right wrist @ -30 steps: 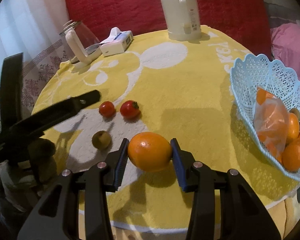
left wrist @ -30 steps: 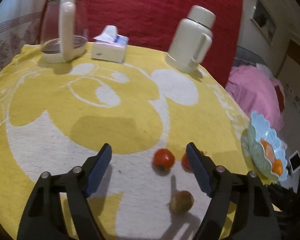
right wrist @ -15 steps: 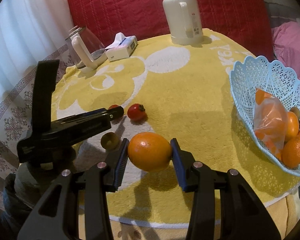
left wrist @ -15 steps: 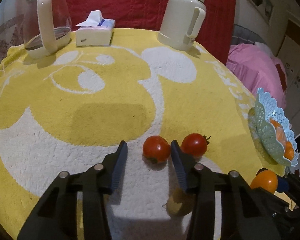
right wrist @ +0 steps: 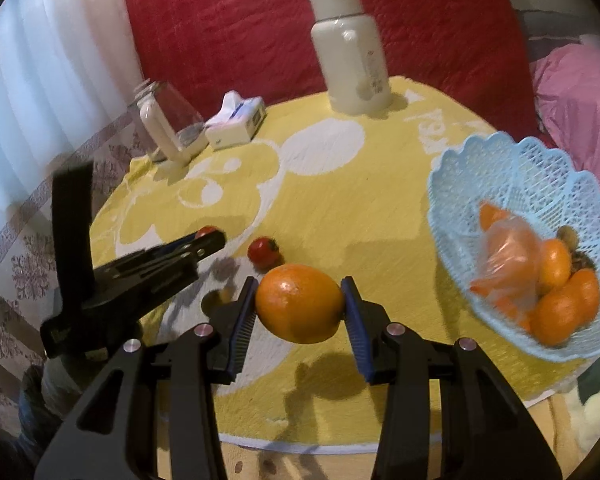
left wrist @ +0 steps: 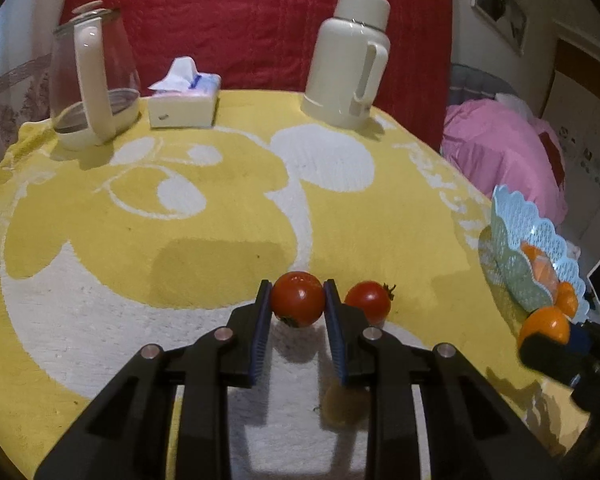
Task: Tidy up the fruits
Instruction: 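Grasp a red tomato with the left gripper while the right holds the orange, then carry the orange into the blue basket and open the right gripper while the left holds the tomato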
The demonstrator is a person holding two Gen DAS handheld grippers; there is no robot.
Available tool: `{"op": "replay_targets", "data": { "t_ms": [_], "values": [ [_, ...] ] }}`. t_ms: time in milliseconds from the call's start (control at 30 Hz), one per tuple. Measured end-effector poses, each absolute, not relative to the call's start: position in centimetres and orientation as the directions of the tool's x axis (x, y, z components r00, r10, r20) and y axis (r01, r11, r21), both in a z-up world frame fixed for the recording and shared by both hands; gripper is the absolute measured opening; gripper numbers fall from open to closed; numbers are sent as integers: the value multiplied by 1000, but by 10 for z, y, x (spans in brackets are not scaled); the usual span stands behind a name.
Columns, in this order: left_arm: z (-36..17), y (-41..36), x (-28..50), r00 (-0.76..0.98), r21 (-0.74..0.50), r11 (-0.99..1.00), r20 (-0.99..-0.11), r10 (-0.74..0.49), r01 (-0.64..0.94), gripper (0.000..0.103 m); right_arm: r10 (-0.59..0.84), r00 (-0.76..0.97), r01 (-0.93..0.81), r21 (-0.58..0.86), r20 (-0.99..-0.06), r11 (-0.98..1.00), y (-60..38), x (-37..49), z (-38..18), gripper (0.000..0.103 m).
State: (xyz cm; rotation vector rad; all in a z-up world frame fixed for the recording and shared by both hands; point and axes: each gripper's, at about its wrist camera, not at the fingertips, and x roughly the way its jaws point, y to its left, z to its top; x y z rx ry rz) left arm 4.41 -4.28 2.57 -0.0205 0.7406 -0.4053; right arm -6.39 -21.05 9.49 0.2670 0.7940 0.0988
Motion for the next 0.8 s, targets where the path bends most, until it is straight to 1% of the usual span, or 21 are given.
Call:
{"op": "replay_targets", "data": {
  "t_ms": [367,800],
  "values": [
    [38,-28,42,714,-188,934,-605,-354,304,26,69,787,132,278,-613,952,-263,-74,129,44],
    [41,-29,36,731,-182,935,-584,-353,305,26,-82,804,287,263,-590,921,-329,-82,139,44]
  ]
}}
